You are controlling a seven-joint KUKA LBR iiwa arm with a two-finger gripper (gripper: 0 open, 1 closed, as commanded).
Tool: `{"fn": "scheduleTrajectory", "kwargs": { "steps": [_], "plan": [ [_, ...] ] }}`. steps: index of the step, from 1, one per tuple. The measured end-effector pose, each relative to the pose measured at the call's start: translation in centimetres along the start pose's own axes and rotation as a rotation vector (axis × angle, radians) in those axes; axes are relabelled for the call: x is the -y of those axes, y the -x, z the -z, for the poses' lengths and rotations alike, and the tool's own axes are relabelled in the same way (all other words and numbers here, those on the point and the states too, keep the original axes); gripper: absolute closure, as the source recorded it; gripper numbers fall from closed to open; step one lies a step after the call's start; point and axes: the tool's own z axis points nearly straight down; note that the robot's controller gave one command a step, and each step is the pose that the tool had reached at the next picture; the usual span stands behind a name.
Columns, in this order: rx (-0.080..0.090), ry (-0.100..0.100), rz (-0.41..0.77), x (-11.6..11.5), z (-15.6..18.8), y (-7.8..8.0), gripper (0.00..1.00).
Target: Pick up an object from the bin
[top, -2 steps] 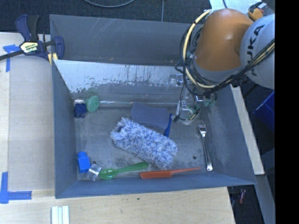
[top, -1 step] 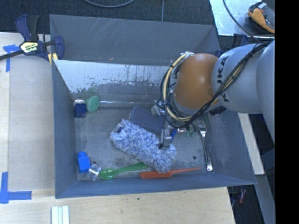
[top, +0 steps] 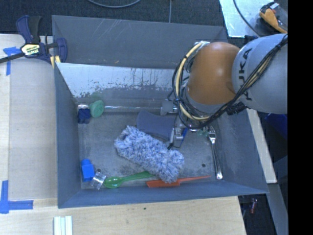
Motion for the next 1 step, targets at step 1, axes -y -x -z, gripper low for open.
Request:
{"fn": "scheduleTrajectory", "kwargs": {
  "steps": [1],
  "plan": [
    [-0.01, 0.0, 0.022, -1.58, -3.71, 3.58, 0.0]
  ]
}}
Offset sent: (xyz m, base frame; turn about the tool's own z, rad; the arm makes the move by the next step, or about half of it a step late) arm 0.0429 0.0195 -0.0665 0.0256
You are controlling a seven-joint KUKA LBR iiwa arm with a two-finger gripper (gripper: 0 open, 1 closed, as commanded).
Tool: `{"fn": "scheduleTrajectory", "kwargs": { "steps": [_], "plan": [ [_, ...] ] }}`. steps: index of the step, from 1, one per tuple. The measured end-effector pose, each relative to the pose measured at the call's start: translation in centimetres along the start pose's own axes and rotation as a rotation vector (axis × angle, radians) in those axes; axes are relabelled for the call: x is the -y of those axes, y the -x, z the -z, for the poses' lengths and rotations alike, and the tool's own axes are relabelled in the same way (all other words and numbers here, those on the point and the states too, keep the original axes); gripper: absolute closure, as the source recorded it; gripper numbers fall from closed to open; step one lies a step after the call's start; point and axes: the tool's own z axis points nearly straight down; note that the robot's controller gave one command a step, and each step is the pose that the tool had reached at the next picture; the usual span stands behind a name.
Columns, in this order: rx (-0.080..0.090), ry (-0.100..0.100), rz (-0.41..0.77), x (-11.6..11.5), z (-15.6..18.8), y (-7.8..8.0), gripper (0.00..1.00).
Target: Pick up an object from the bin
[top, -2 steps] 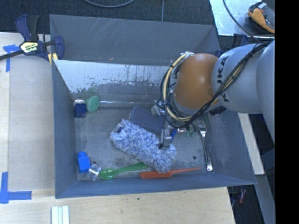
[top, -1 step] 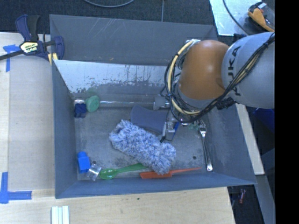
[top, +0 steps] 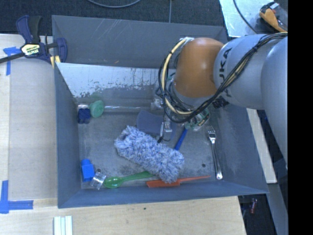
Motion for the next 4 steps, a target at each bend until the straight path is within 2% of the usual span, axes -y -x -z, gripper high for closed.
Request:
{"fn": "scheduleTrajectory", "kwargs": {
  "steps": [1, 2, 4],
  "plan": [
    [0.013, 0.0, -0.047, -0.3, -2.9, 0.7, 0.0],
    [0.014, 0.002, -0.2, -2.5, -2.8, 0.9, 1.0],
    [0.017, 0.002, -0.199, -2.5, -2.5, 0.9, 1.0]
  ]
}}
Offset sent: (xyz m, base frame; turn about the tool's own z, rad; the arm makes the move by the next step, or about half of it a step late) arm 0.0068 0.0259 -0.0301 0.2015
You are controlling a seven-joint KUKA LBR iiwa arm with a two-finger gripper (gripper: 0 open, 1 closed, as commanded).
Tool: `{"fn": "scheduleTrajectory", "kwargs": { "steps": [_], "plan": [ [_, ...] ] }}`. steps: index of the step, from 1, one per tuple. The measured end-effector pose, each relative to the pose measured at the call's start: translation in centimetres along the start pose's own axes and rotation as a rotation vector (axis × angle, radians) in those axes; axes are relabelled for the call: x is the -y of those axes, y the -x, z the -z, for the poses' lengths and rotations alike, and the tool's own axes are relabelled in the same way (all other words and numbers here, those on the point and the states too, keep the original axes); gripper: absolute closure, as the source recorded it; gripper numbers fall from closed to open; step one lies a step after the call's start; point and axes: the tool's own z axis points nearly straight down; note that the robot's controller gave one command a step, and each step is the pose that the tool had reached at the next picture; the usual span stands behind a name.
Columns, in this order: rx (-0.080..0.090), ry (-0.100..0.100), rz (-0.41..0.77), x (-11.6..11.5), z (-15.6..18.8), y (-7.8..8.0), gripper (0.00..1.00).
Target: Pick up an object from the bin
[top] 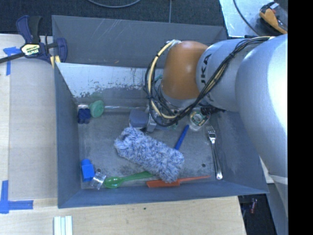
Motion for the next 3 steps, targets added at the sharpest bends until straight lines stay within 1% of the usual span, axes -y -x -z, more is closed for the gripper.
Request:
{"fn": "scheduleTrajectory", "kwargs": {
  "steps": [3],
  "plan": [
    [0.003, 0.001, 0.001, 0.0, 3.9, 0.2, 1.0]
  ]
}}
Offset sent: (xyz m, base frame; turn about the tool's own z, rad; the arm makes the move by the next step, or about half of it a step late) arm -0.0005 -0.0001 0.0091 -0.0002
